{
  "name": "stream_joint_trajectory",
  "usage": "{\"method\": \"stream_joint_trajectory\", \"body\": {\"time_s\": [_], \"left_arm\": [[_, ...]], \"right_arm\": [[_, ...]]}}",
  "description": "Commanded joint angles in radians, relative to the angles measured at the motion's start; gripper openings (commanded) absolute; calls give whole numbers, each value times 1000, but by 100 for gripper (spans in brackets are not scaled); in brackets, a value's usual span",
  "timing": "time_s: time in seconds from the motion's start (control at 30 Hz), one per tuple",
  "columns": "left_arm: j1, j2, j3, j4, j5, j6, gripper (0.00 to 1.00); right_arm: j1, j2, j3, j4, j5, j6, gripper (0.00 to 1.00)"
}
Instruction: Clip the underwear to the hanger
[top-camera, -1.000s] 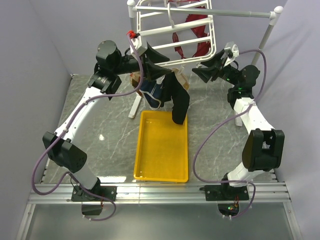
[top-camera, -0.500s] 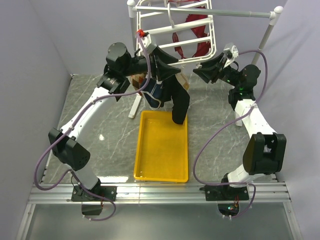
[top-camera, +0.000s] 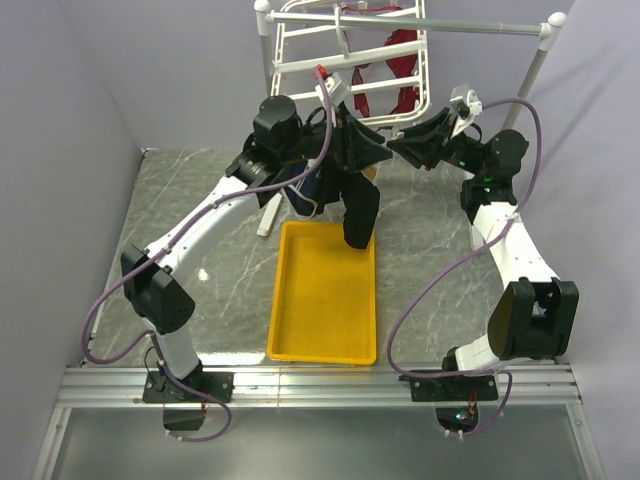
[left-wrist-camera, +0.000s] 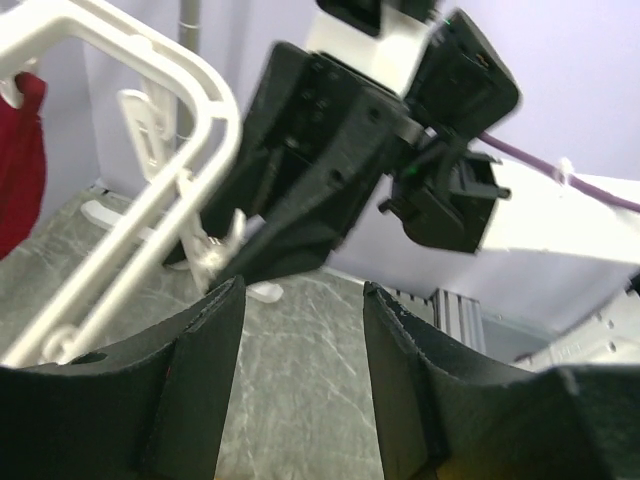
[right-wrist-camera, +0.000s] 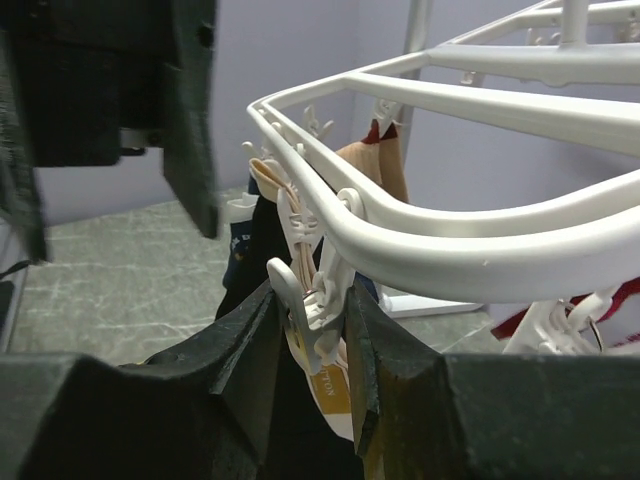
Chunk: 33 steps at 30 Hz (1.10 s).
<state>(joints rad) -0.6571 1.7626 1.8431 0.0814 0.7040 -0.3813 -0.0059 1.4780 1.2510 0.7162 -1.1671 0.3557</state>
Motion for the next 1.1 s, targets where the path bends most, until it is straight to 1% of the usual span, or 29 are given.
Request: {"method": "stream_joint_trajectory", "body": {"time_s": [0.0,0.1,0.2,0.27,0.33,0.4,0.43,0.6,0.67,0.7,0.77,0.8,0.9,1.07], "left_arm": [[-13,35,85,-12,-86,-67,56],[-19,72,136,-37,-144,-82,56],[-25,93,159,-45,-161,-93,57],[-36,94,151,-63,-205,-85,61],[-38,90,139,-55,-221,-90,63],[-38,93,142,-61,-261,-94,64],[-41,98,146,-65,-273,-99,64],[-45,103,165,-54,-339,-126,63],[-50,103,179,-78,-394,-134,62],[-52,100,185,-89,-443,-140,63],[-52,91,182,-123,-466,-172,63],[-52,66,147,-117,-480,-188,64],[-53,29,107,-109,-503,-195,64],[-52,-5,111,-176,-543,-186,66]], "right_arm": [[26,-41,41,2,-23,32,16],[27,-48,51,-23,-22,20,15],[32,-54,57,-58,-23,19,12],[32,-58,59,-69,-23,29,8],[32,-56,68,-69,-37,49,5],[32,-56,79,-70,-42,69,1],[34,-51,83,-78,-42,74,0],[34,-44,114,-110,-65,91,0],[32,-41,117,-106,-77,106,0],[32,-42,122,-121,-74,114,0],[34,-42,134,-150,-68,105,0],[34,-44,140,-159,-66,98,0],[34,-48,153,-184,-51,88,0],[34,-50,163,-199,-34,100,0]]}}
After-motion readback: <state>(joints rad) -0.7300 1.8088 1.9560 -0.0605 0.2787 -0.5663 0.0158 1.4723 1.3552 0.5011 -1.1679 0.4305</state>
